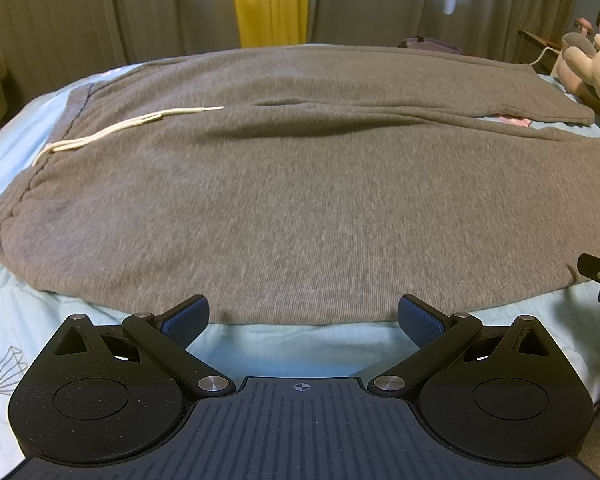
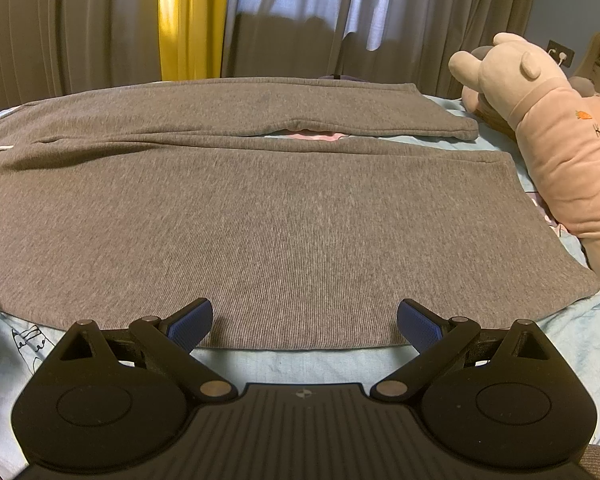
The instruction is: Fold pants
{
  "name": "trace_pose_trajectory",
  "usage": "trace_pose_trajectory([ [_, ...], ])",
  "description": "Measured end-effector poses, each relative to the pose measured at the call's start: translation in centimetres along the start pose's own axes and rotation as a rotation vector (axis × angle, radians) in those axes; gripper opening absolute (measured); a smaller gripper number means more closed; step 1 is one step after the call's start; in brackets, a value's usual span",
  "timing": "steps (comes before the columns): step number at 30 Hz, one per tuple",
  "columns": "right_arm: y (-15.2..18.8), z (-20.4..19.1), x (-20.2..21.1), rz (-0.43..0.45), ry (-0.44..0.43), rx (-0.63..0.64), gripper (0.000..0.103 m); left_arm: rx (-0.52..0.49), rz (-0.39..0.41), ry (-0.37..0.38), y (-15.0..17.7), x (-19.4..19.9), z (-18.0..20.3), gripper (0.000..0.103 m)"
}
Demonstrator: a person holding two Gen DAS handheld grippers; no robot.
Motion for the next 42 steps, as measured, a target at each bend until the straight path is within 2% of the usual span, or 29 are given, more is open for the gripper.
trace_pose_trajectory([
  [42, 0.21, -0.01, -0.25, -0.003, -0.004, -0.003, 0.099, 0.003, -0.021, -0.001, -0.11, -0.37, -0.19, 0.103],
])
Point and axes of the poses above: each gripper's, at about its wrist camera, not at the fingertips, and x roughly against the way its jaws point, z to its right, y to its underside, the point moved 5 cm from there along -x, roughly the way its jaws point, and after that the axes turned 8 degrees about -x, right-handed, at the moved point
